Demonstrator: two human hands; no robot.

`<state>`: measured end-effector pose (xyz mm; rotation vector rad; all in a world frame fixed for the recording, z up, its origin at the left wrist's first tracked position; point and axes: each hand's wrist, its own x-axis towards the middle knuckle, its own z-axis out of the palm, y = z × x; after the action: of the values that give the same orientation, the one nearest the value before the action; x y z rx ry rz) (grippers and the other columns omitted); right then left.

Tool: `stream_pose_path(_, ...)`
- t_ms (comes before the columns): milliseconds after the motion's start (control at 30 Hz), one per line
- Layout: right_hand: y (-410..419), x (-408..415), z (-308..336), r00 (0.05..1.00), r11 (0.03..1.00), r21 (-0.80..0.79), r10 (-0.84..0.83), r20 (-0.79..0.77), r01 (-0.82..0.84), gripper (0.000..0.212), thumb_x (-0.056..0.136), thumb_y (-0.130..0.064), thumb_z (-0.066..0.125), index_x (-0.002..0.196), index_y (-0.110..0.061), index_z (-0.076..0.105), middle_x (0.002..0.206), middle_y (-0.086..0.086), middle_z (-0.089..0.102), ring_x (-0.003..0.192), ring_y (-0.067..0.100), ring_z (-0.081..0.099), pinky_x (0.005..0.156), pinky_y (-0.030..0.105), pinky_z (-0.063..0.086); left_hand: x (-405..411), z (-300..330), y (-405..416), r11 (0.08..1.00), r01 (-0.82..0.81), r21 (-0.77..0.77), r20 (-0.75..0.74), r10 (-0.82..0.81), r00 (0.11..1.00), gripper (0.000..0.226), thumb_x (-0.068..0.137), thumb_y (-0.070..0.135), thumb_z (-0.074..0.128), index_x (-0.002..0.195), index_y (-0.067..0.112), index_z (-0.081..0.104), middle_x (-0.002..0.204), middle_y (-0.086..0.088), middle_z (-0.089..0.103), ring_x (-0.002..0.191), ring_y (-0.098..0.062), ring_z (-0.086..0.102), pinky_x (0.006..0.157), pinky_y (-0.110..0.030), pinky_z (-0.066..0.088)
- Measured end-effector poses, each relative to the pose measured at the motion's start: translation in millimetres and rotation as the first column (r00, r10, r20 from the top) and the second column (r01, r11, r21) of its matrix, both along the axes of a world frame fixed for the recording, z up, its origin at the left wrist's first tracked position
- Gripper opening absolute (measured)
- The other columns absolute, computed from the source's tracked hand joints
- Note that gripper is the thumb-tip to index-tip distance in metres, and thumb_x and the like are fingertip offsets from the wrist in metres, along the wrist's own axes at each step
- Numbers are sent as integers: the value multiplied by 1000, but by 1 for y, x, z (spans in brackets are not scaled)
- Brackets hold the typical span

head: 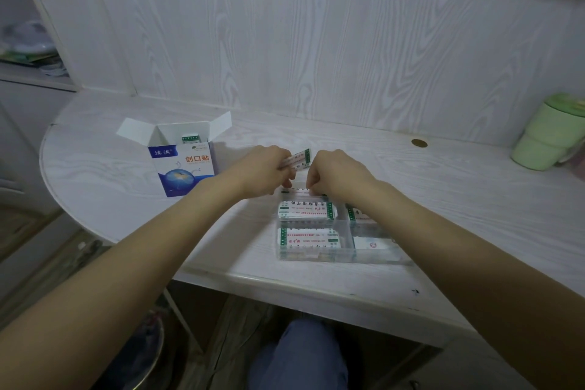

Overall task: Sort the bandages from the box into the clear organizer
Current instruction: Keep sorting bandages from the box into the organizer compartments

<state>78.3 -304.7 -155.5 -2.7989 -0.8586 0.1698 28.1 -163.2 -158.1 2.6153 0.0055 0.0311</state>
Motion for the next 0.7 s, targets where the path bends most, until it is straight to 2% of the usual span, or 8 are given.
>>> stream_pose_path(133, -1, 1, 3, 999, 1000, -7, 30, -29, -30, 17, 84, -6, 64, 95, -17, 72, 101, 4, 69, 93, 22, 63, 80, 37, 55, -3, 2, 2, 998, -8, -60, 35, 10, 999, 14, 98, 15, 47, 87, 18, 56, 88, 3, 71, 48, -4, 53, 52, -15, 45)
stream_pose_path(200, -3, 1, 6, 997, 999, 25, 49, -66, -48, 15, 84, -8, 66, 96, -15, 73, 99, 3, 70, 88, 19, 63, 80, 36, 54, -6, 4, 3, 992, -28, -121, 72, 37, 997, 13, 98, 17, 47, 93, 14, 59, 86, 5, 70, 50, -6, 51, 48, -10, 41)
stream_pose_path(300, -10, 1, 17, 992, 995, 87, 55, -116, -46, 18, 84, -13, 70, 102, -13, 72, 94, 2, 68, 69, 11, 58, 71, 27, 51, -12, 6, 7, 956, -28, -291, 103, 60, 993, 13, 98, 18, 50, 96, 11, 61, 85, 3, 70, 52, -8, 52, 43, -9, 36)
stream_pose_path(367, -16, 1, 25, 987, 978, 210, 36, -156, -3, 23, 83, -18, 73, 105, -14, 70, 96, 2, 67, 74, 16, 64, 74, 29, 55, -18, 8, 8, 900, -11, -435, 88, 55, 995, 9, 95, 16, 55, 98, 12, 63, 84, 1, 71, 51, -5, 54, 44, -11, 37)
stream_pose_path(433, -23, 0, 32, 974, 912, 408, 45, -220, 50, 28, 82, -25, 74, 108, -16, 68, 93, 2, 69, 84, 18, 68, 77, 31, 57, -22, 11, 7, 848, 7, -530, 71, 37, 997, 7, 91, 12, 61, 97, 13, 64, 83, 1, 73, 50, -4, 53, 44, -14, 39)
stream_pose_path(533, -27, -7, 34, 945, 760, 635, 91, -316, 139, 23, 84, -23, 71, 103, -11, 67, 88, 6, 72, 78, 14, 70, 63, 22, 56, -26, 15, 0, 814, 21, -580, 47, 8, 999, 7, 86, 11, 67, 92, 13, 66, 77, 1, 73, 48, -4, 49, 44, -15, 39)
stream_pose_path(633, -27, -11, 30, 954, 681, 709, 52, -294, 182, 15, 82, -13, 73, 93, -4, 68, 79, 11, 70, 63, 12, 68, 53, 18, 51, -29, 20, -9, 783, 23, -622, 26, -9, 1000, 15, 92, 24, 60, 97, 12, 67, 86, -1, 74, 59, -6, 59, 53, -18, 49)
stream_pose_path(700, -29, -13, 28, 953, 650, 733, 44, -300, 201, 14, 80, -10, 74, 91, -3, 68, 75, 11, 69, 60, 13, 66, 52, 18, 50, -32, 23, -11, 697, -14, -717, -27, -7, 1000, 24, 99, 23, 48, 104, 8, 65, 94, -6, 73, 75, -14, 70, 69, -26, 59)
